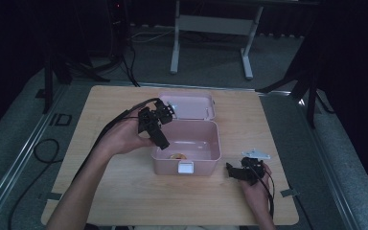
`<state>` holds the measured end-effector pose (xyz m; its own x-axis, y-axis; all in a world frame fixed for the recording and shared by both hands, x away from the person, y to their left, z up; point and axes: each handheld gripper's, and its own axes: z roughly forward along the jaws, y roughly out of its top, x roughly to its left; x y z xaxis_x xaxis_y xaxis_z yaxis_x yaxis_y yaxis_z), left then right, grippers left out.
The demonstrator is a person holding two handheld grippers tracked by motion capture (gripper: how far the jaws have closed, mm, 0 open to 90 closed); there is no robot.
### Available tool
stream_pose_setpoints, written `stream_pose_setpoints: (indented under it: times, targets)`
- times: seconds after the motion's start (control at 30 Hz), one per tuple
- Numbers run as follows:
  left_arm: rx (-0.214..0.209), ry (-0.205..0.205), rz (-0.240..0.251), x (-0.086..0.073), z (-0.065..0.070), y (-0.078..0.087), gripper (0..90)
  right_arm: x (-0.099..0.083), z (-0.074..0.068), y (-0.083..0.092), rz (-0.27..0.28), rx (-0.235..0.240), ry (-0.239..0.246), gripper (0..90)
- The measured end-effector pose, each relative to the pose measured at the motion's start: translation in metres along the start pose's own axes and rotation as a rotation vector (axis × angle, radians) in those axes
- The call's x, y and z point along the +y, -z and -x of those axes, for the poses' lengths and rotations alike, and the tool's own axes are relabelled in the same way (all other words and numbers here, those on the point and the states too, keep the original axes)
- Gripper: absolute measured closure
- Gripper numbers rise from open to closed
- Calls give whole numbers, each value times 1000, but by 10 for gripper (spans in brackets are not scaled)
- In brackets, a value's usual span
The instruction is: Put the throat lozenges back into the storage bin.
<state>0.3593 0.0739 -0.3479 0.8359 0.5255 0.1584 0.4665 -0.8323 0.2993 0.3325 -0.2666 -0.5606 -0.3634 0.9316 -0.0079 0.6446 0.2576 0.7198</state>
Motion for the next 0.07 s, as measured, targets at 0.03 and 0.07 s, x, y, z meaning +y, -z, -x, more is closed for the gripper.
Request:
stream_pose_setpoints:
  times: [0.03, 0.07]
  targets:
    - [7, 9, 10, -3, -1, 2, 166, 0, 0, 0, 0, 0, 0, 129]
    - [11, 15, 15, -6, -1, 5, 166, 0, 0, 0, 0, 0, 1, 130]
